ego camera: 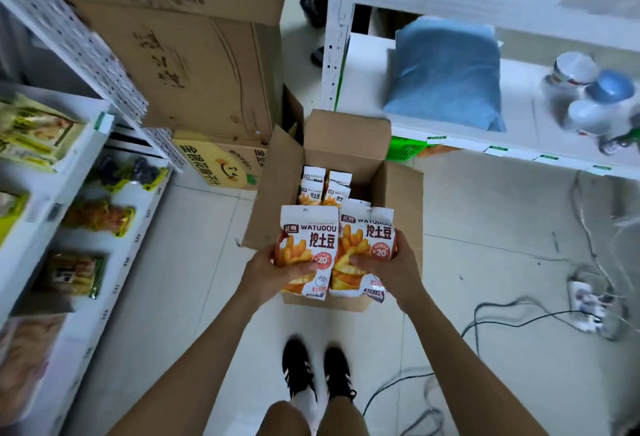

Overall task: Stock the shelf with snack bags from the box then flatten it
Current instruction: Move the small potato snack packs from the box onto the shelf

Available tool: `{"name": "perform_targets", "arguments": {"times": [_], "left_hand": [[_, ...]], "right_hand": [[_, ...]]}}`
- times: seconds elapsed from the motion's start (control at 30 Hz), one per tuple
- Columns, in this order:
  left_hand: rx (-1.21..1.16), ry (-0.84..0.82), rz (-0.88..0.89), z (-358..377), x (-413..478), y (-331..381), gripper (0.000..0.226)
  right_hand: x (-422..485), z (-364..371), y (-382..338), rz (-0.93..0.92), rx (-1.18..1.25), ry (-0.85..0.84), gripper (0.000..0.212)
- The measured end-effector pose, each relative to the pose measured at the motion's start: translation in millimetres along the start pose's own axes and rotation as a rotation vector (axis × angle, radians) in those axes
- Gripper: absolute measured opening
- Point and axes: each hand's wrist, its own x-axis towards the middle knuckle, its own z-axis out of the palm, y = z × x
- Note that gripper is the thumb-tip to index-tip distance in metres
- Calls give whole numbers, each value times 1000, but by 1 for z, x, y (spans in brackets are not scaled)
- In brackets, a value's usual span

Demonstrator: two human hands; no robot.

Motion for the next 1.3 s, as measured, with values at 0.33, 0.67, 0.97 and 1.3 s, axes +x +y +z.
{"name": "perform_targets", "arguments": {"times": [0.33,0.67,0.97,1.3], "left_hand": [[-235,240,-4,-6,-122,-17,70],[-515,528,56,-48,-254,-60,41],[-647,752,129,-126,-359,-118,70],[-673,995,134,-210,-441,-164,58]], "right_hand": [[-84,2,-43,-147,-136,-238,67],[-182,70,-65,-256,-202,-502,62],[-271,177,-71,-369,-278,-717,61],[-356,296,-77,-445,-324,-931,62]]}}
